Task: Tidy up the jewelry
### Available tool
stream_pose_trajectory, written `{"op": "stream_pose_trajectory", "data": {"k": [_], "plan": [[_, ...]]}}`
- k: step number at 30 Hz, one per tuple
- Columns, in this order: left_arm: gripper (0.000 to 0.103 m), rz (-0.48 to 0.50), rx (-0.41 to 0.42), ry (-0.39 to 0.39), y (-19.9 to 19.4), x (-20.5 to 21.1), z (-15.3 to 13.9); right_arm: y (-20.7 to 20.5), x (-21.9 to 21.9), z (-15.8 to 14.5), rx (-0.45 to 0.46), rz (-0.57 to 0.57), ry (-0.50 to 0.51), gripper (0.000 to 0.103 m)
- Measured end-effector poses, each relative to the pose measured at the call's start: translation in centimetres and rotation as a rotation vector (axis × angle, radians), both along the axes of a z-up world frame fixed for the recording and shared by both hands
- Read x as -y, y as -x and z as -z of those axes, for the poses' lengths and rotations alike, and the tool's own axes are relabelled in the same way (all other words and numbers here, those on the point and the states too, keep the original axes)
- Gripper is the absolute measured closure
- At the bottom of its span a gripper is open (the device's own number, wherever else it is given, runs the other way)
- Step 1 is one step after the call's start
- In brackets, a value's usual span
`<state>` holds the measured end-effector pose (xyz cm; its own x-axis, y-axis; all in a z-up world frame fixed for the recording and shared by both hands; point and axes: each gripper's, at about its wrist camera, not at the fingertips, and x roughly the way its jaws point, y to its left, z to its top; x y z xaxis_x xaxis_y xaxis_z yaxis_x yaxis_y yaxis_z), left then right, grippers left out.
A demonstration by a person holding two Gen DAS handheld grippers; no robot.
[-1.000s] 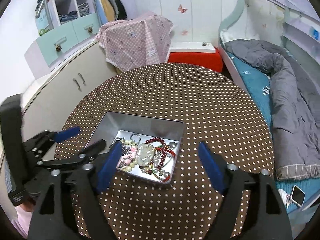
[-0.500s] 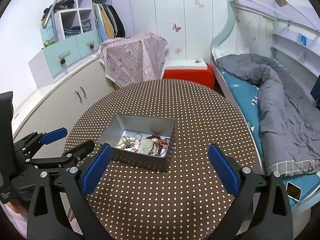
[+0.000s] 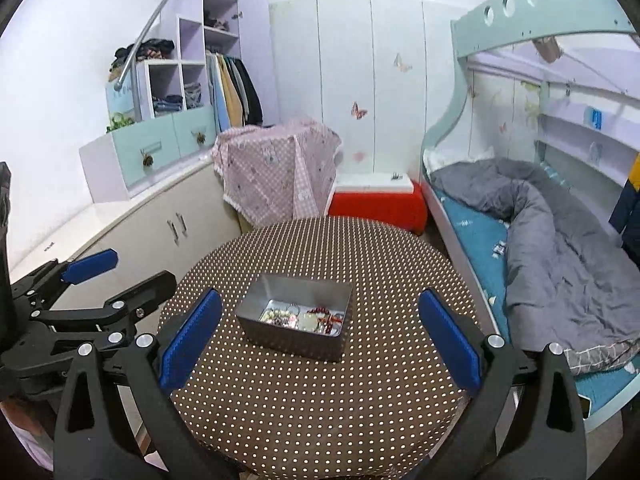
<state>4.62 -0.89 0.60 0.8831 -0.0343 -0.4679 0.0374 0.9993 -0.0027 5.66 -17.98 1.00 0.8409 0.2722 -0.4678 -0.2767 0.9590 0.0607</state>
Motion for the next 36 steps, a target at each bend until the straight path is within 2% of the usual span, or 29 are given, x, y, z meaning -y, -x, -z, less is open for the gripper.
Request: {"op": "stream_pose_trajectory", "data": {"k": [11, 36], "plan": [[0.013, -0.046, 0.112, -0.037, 2.7, 0.8, -2.5, 2.1, 0.5, -1.4, 0.077, 0.004, -0.008, 0.008], [0.011, -0.034, 0.122, -0.034, 4.0, 1.5, -3.1, 3.5, 0.7, -1.5, 0.098, 0.005, -0.016, 0.008]]}}
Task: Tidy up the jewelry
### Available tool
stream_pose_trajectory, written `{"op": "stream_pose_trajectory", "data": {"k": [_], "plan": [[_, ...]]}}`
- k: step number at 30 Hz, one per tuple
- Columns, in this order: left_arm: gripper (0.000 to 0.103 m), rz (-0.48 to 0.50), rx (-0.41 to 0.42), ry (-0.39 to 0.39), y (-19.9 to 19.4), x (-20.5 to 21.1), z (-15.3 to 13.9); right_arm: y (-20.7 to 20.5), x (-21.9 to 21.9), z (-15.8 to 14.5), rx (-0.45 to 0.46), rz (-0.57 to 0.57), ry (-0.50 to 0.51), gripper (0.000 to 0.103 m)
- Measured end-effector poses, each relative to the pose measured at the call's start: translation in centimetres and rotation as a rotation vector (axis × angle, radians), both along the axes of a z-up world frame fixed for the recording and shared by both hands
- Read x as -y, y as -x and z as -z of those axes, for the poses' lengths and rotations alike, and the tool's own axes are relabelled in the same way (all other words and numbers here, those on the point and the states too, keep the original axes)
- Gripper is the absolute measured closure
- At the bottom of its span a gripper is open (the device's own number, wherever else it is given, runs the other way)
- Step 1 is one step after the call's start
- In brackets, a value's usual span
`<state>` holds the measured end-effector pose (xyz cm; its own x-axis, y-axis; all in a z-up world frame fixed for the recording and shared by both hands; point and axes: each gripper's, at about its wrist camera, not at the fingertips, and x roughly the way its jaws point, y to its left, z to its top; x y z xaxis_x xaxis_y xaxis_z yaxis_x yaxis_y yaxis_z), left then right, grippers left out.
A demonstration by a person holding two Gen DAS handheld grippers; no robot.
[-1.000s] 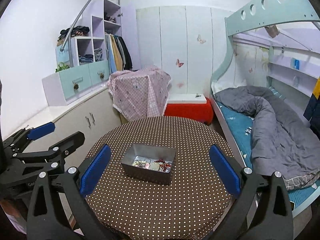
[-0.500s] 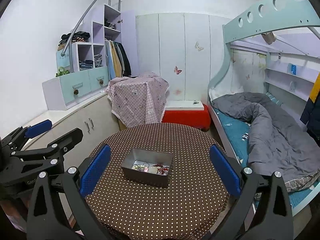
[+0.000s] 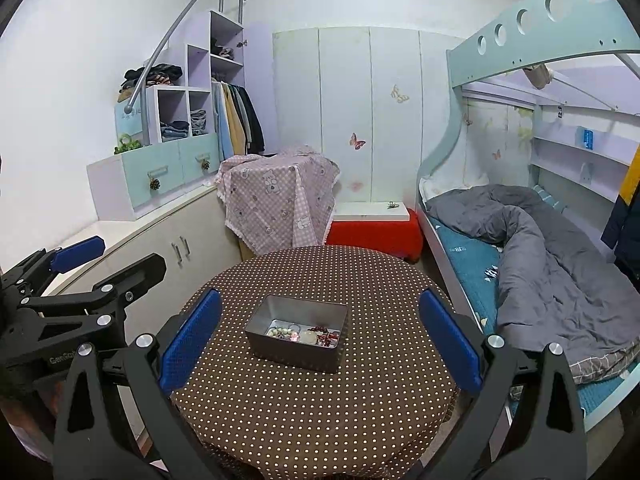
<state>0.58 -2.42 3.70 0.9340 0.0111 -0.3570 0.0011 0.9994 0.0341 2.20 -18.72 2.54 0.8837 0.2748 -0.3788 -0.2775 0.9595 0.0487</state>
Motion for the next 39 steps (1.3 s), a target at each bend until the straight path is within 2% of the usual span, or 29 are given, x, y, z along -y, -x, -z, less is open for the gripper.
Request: {"op": "stream_pose_trajectory", "data": {"k": [39], "plan": [[0.01, 0.009, -0.02, 0.012, -0.29, -0.37, 0.41, -0.09, -0.38, 0.24, -0.02, 0.007, -0.006, 0.008]]}}
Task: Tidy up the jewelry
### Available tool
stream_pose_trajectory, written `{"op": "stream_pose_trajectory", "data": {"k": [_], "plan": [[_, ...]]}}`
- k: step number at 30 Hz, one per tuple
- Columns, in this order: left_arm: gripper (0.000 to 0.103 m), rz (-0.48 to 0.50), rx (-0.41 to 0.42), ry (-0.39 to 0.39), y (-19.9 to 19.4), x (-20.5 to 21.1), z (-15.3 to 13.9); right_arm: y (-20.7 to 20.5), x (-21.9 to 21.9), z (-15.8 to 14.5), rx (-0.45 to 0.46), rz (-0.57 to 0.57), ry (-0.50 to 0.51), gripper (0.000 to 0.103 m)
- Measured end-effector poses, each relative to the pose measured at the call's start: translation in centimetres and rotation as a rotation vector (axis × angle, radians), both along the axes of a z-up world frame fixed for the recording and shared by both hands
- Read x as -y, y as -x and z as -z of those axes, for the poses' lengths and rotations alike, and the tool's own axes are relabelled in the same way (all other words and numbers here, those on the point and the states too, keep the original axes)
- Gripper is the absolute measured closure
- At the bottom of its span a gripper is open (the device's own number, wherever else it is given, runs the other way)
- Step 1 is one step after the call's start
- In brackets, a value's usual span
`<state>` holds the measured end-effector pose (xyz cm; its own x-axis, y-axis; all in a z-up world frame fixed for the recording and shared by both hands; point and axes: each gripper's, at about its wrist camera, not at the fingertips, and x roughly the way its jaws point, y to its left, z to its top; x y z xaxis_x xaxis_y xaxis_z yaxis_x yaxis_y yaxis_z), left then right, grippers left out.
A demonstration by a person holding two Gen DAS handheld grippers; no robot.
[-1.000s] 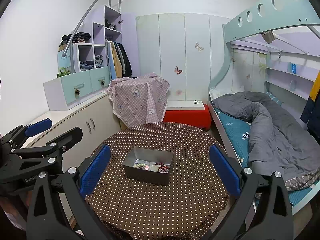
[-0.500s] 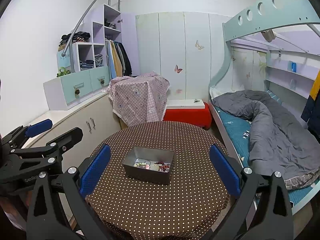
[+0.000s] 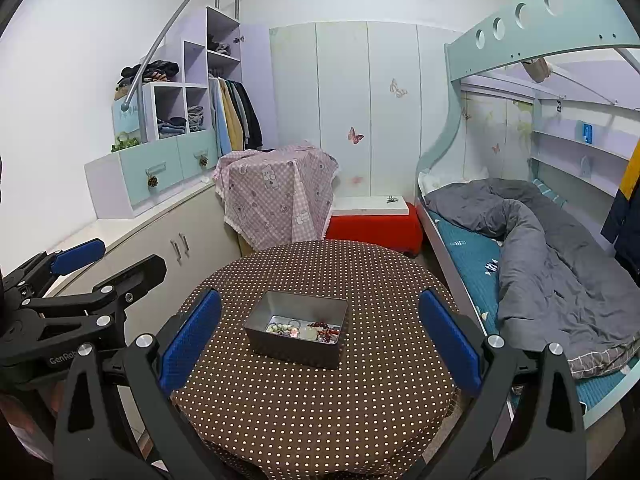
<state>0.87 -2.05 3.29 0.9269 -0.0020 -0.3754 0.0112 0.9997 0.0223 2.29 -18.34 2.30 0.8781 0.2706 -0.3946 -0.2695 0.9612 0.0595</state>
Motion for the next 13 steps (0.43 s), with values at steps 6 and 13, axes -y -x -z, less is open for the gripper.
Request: {"op": "stream_pose_trajectory", "data": {"k": [6, 13], "plan": [[0.01, -0.001, -0.003, 0.003, 0.0, -0.05, 0.11, -0.24, 0.06, 0.38, -0.007, -0.001, -0.004, 0.008], [0.01, 0.0, -0.008, 0.008, -0.26, -0.28, 0.25, -0.31, 0.07, 0.42, -0.007, -0.002, -0.003, 0.008]]}}
